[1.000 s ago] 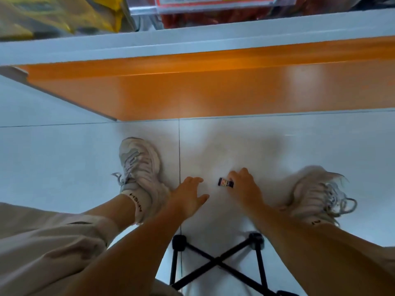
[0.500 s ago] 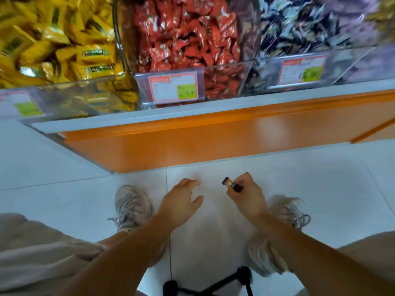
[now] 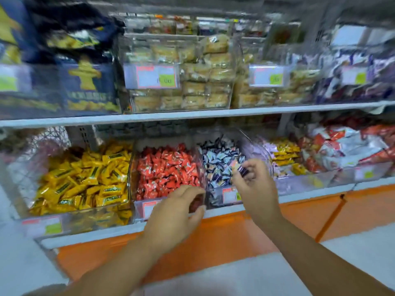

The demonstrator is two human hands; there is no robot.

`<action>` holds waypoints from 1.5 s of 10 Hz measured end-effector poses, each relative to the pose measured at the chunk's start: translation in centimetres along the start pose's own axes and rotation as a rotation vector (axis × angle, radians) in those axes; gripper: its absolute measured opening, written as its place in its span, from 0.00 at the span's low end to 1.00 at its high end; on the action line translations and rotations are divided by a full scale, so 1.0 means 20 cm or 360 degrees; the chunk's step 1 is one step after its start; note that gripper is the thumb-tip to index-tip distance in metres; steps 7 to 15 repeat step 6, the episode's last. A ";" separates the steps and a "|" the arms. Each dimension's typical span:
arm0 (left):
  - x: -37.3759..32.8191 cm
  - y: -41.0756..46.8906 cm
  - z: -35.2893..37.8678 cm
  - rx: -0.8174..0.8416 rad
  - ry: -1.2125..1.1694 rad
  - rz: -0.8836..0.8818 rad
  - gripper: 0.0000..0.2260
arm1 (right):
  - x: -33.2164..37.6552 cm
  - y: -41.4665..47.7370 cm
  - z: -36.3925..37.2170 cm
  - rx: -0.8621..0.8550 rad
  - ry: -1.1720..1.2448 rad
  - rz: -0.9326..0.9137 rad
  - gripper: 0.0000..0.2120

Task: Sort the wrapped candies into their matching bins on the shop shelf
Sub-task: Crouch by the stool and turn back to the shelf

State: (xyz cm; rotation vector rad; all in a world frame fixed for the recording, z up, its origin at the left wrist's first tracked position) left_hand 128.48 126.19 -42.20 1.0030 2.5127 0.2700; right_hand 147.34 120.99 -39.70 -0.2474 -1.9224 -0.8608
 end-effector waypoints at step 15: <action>0.24 0.16 -0.16 -0.0128 0.0005 -0.0188 0.20 | -0.02 0.18 0.35 0.0778 -0.0848 0.0055 0.26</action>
Point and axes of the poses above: each hand's wrist, its own y-axis towards the middle knuckle, its own z-axis out of the palm, x = y × z, the point moved 3 cm from there along y, towards the middle knuckle, and after that the axes turned 6 degrees about y, right-handed, at the moved point
